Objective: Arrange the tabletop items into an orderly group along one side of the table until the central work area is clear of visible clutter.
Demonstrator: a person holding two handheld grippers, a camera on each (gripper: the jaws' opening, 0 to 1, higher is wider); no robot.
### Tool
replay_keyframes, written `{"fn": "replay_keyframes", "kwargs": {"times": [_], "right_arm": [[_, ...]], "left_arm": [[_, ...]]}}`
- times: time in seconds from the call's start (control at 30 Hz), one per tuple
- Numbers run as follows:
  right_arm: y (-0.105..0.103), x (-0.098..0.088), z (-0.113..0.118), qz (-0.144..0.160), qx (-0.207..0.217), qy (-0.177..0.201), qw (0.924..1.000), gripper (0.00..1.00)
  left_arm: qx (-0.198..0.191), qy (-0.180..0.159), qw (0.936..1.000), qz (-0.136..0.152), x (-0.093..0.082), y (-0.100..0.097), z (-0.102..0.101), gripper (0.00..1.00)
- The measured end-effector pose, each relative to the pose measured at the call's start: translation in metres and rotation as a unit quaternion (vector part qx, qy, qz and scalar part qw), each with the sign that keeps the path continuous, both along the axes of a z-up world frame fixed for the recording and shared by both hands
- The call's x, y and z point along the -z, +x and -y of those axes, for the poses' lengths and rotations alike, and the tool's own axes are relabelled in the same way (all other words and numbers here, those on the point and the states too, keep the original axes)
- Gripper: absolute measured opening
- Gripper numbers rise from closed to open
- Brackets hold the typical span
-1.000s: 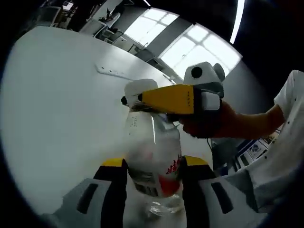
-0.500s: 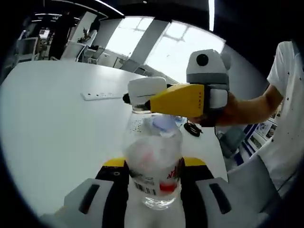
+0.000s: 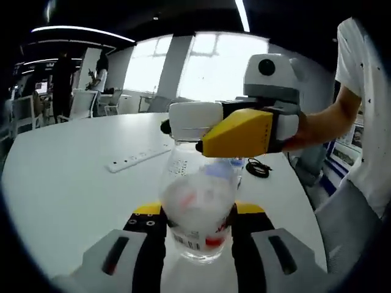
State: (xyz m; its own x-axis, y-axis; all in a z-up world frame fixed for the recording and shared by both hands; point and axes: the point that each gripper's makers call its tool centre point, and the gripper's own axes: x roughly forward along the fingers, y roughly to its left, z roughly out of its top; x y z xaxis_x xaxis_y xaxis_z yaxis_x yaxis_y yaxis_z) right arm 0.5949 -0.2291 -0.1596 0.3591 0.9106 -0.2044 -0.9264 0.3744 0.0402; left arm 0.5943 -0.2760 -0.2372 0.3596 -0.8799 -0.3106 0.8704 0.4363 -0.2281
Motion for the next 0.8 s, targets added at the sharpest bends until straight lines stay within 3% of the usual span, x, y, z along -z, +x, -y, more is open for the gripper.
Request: {"fn": "replay_keyframes", "kwargs": {"times": [0.47, 0.8], "right_arm": [[0.004, 0.004, 0.023, 0.061, 0.018, -0.042, 0.9971, 0.19], [0.004, 0.012, 0.029, 0.066, 0.027, -0.059, 0.9957, 0.19]], "left_arm": [[0.024, 0.02, 0.9985, 0.046, 0.003, 0.011, 0.021, 0.4], [0.032, 0.026, 0.9978, 0.051, 0.01, 0.012, 0.024, 0.4]]}}
